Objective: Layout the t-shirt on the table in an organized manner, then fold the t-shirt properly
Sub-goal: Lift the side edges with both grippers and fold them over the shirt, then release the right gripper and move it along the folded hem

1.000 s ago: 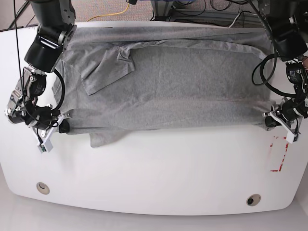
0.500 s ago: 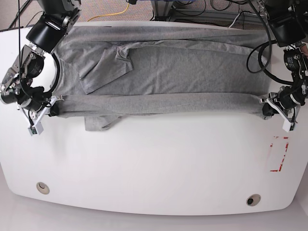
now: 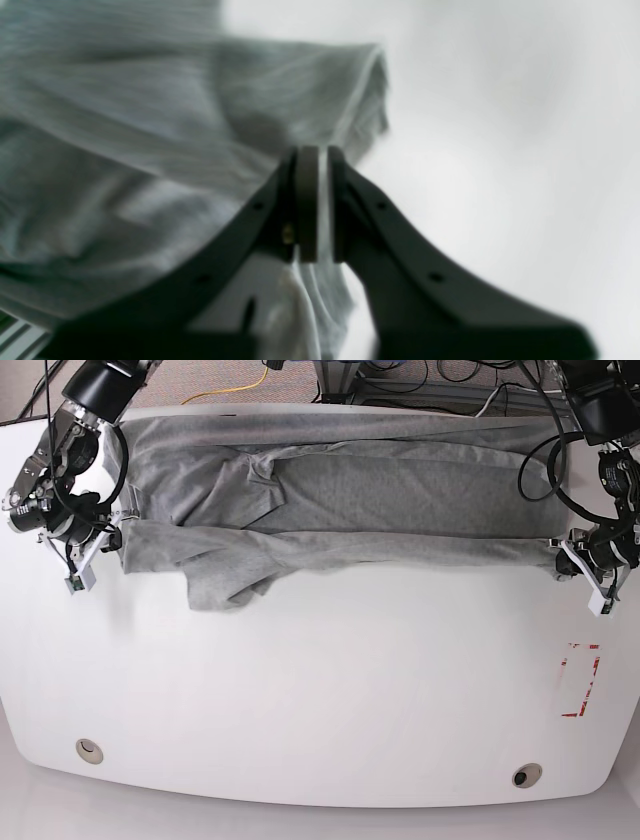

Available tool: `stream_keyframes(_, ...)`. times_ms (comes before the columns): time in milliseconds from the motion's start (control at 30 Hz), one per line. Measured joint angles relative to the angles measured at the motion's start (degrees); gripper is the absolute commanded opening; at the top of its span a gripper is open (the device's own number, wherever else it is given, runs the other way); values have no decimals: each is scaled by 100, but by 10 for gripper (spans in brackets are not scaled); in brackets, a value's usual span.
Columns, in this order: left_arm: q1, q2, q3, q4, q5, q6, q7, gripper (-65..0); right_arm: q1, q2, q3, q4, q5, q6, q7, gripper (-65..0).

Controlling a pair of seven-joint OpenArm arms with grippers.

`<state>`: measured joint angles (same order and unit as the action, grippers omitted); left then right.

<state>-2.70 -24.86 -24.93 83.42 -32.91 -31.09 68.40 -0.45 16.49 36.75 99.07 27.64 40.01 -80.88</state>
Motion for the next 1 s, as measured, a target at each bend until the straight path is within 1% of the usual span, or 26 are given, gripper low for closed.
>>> stream_keyframes(33, 4, -17, 0, 0, 7, -66, 26, -644, -59, -4, 0, 59, -2, -2, 2, -403)
stream_keyframes(67, 17, -66, 9, 0, -24, -175, 96, -635, -136, -13, 0, 116, -15, -9, 7, -371)
stream_keyframes(133, 74, -149, 35, 4, -61, -197, 81, -567, -214, -44, 37, 260, -22, -15, 0, -233)
stream_keyframes(167, 118, -186, 35, 4, -72, -197, 81, -539, -247, -68, 81, 317, -28, -4, 13, -189)
stream_keyframes(200, 142, -208, 33, 7, -57, -197, 79, -492, -262, -92, 179, 391, -17, 4, 4, -133)
stream_keyframes(233, 173, -223, 33, 4, -26, -195, 101, -453, -264, -129, 236, 437, -17, 0, 4, -98)
stream_keyframes(267, 195, -229, 33, 4, -4, -197, 109, -410, -267, -142, 313, 483, -39, 4, 4, -49)
stream_keyframes(300, 210, -229, 33, 4, 2, -195, 133, -368, -269, -142, 365, 525, -39, 2, 0, -17)
stream_keyframes(333, 219, -223, 33, 2, 7, -195, 149, -324, -267, -142, 385, 557, -42, -9, 0, 0)
stream_keyframes(433, 203, -212, 33, 4, -26, -197, 140, -256, -232, -160, 369, 675, -15, -7, 7, -8)
stream_keyframes(500, 184, -205, 33, 7, -39, -195, 116, -243, -153, -157, 328, 713, -17, -7, 4, -17)
stream_keyframes(567, 181, -205, 35, 7, -42, -195, 101, -243, -20, -162, 188, 695, -111, -15, -39, -25)
stream_keyframes(667, 197, -258, 39, 7, -39, -195, 122, -243, 273, -297, -109, 614, -83, -11, -22, -29)
stream_keyframes(800, 168, -367, 44, 7, -15, -195, 118, -243, 682, -702, -184, 361, 85, -2, 94, -29)
stream_keyframes(933, 125, -428, 44, 9, -24, -195, 120, -243, 1051, -883, -168, -293, -50, -4, 9, -29)
stream_keyframes(1000, 109, -490, 48, 37, -24, -197, 129, -243, 1244, -925, -160, -728, -83, -9, -13, -29)
